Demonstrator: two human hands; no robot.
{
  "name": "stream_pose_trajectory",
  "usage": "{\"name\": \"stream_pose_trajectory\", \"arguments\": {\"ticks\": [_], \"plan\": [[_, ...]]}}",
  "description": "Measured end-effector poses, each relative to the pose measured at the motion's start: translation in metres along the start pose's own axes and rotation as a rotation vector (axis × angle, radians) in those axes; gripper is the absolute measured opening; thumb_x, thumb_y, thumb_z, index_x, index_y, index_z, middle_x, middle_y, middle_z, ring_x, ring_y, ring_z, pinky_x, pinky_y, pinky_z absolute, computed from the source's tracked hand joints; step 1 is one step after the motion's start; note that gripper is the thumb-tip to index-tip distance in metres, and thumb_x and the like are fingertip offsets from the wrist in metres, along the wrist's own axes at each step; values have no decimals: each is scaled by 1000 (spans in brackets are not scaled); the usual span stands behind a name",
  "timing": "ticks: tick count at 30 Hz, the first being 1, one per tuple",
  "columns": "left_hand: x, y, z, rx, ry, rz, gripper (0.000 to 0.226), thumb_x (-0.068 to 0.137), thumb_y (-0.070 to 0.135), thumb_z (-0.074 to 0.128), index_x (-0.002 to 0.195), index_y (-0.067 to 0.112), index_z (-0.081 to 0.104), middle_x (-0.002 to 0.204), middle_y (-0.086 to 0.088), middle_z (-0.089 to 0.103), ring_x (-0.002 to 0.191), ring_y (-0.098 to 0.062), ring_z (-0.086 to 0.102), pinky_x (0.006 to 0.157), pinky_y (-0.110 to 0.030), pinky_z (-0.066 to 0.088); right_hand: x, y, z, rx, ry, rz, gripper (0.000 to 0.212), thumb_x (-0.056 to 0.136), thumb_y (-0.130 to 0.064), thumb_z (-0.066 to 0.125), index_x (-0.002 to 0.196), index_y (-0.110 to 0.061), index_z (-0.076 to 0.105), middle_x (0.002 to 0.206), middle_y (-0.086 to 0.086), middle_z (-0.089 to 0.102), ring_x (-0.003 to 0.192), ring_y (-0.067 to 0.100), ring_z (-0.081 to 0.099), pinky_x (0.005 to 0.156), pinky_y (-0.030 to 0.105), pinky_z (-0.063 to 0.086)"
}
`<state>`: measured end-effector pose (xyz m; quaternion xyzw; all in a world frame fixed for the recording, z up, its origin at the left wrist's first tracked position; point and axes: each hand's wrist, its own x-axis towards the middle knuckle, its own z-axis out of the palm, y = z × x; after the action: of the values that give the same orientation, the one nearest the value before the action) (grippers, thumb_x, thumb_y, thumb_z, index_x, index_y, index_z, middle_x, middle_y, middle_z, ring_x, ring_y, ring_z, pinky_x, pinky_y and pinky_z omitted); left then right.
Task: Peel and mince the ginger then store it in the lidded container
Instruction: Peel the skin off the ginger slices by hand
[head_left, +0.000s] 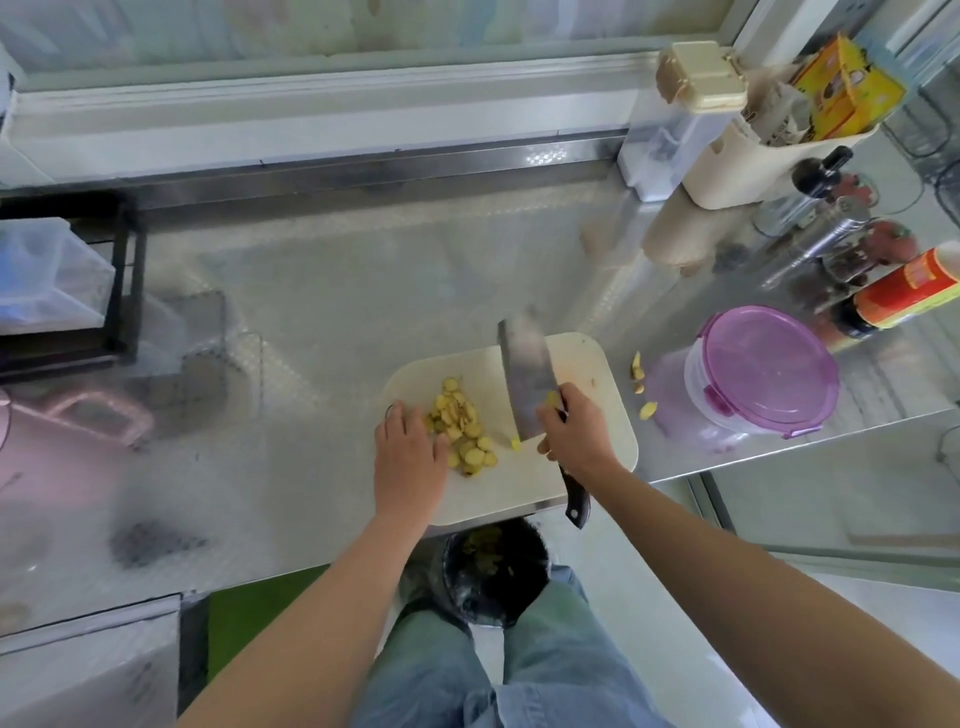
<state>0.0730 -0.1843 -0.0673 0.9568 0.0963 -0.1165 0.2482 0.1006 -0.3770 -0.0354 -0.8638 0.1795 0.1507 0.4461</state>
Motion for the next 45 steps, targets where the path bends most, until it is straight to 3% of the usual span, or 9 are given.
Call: {"name": "stream_pose_trajectory", "arguments": {"ticks": [7,12,15,19,23,29,36,39,45], "plan": [[1,38,4,-67,300,14,17,89,10,59,104,10,67,101,-10,59,95,-26,51,79,-34,43,25,17,-34,230,-260,79,7,98,-12,49,92,-12,53,81,7,53,62,18,56,55,30,47],[11,83,1,-498,249,-140,29,95,32,49,71,18,55,70,2,58,65,-19,53,62,-35,39,20,9,-25,-110,-220,-247,3,92,-11,51,90,-9,51,74,12,54,60,18,48,54,28,40],[13,100,-5,-721,93,-302,43,90,58,44,81,20,60,73,0,69,63,-21,66,60,-36,51,11,2,-13,-285,-131,-543,10,88,-6,58,98,-6,61,85,7,56,70,20,50,63,30,39],[14,97,-14,-687,148,-389,31,97,19,39,70,6,45,63,-9,53,56,-26,54,46,-28,42,1,2,-8,-370,-223,-751,29,83,-13,66,112,-8,64,101,8,54,80,26,56,70,39,51],[6,82,-22,-593,190,-477,28,98,12,37,73,4,46,63,-4,41,62,-20,43,52,-27,29,2,-1,-16,-300,-366,-662,51,94,-57,32,132,-33,55,130,-2,42,111,11,45,94,31,42],[3,70,-23,-728,184,-524,30,96,15,38,66,11,38,69,-9,42,66,-25,47,58,-33,35,6,6,-8,-379,-451,-516,53,97,-55,18,142,-40,42,157,-10,7,142,20,9,117,48,17],[0,68,-23,-712,155,-524,29,98,14,37,69,13,39,70,-7,43,62,-22,49,56,-31,39,0,1,-11,-421,-350,-482,50,98,-57,27,131,-33,56,150,-4,21,135,20,23,112,43,29],[0,74,-22,-655,163,-498,33,97,11,36,64,8,37,59,-4,37,50,-13,46,45,-18,32,-3,-6,-22,-323,-346,-519,71,82,-76,38,135,-30,50,115,-8,41,94,5,49,85,29,46],[15,104,-19,-819,39,-311,34,100,27,40,80,4,55,67,-7,62,57,-28,61,55,-31,50,7,0,-32,-321,-271,-542,21,91,-18,58,110,-15,62,88,-1,60,75,13,50,68,27,39]]}}
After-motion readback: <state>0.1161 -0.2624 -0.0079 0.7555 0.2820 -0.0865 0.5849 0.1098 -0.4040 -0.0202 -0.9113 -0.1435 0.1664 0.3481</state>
